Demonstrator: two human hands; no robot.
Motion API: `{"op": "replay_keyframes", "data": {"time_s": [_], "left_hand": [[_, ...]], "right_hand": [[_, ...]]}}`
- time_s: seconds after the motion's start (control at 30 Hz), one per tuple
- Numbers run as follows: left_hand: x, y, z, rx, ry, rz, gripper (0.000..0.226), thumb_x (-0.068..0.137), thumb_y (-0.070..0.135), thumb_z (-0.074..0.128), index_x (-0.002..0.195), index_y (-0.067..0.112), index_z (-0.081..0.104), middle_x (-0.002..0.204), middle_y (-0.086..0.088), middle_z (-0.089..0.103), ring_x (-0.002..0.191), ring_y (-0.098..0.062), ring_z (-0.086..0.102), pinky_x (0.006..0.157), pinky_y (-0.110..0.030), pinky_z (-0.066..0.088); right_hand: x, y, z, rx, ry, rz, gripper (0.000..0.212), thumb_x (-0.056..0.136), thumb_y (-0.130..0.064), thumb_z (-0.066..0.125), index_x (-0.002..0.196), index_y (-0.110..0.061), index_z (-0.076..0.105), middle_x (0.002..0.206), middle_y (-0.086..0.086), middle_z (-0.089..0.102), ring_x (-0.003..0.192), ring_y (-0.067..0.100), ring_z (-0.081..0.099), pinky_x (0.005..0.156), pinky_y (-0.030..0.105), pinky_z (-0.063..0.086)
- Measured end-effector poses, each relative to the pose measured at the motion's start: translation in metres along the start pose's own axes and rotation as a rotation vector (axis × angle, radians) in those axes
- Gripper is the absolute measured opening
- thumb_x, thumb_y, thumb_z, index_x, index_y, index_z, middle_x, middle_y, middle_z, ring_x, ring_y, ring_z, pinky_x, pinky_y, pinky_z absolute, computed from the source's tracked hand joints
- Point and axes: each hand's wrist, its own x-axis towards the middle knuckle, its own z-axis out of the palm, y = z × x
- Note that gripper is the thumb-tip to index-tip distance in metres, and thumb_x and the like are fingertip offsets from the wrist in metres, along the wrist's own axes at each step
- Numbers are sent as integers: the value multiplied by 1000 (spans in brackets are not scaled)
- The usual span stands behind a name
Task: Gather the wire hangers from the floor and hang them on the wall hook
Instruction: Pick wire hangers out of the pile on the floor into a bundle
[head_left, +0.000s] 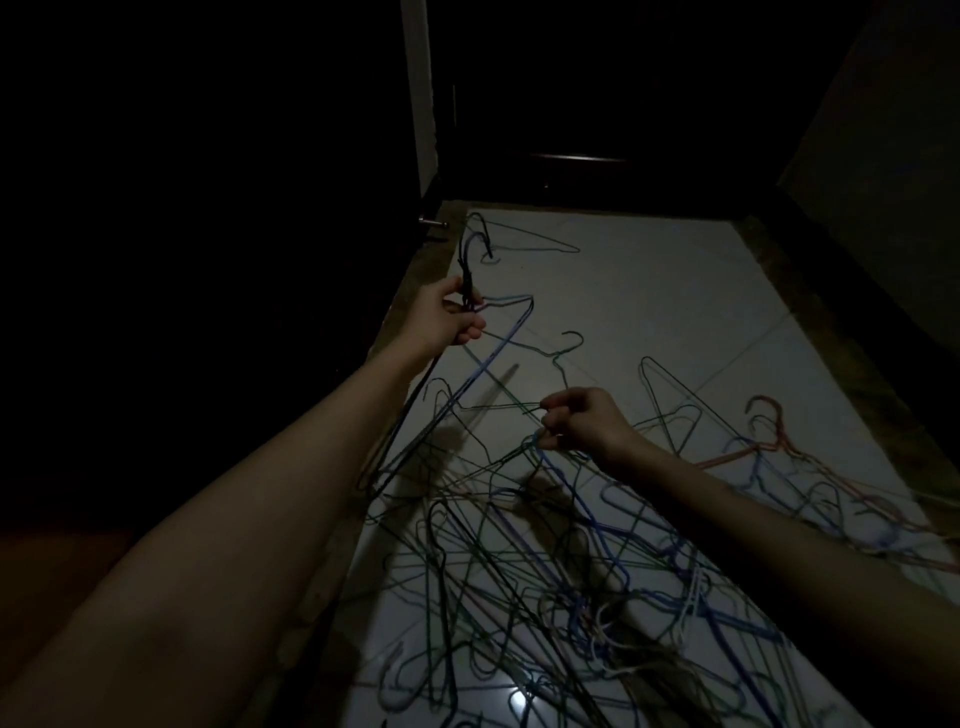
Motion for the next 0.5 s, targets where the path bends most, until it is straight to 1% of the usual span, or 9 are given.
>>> {"op": "replay_keyframes", "data": {"time_s": [0.13,0.23,0.4,0.5], "left_hand": [[-4,-3,-16,22,20,-8,17,91,-11,47,98,4,51,71,-9,56,60,-14,53,45,-12,40],[-8,-7,-32,43,45,-20,16,91,-10,48,97,5,51,72,-8,57,60,-15,53,45,-13,41],[-13,-6,-59,97,104,-26,16,91,-9,49,97,6,52,73,-6,56,59,-12,55,44,-11,43],[-12,-5,-74,123,160,-28,14,92,-8,48,95,6,51,76,-9,57,60,-12,56,46,-13,45]], "right_hand": [[-2,0,17,13,-17,2,25,90,16,40,111,13,52,70,18,53,64,23,58,50,25,57],[-1,-6,33,38,-42,-4,26,90,16,39,111,12,53,74,15,51,64,23,55,49,24,56],[6,-17,51,124,-60,-8,27,89,17,40,113,14,52,74,15,51,63,24,55,56,30,58],[5,-25,55,145,-39,-32,27,89,15,41,114,14,51,74,16,53,64,23,56,55,28,57]]}}
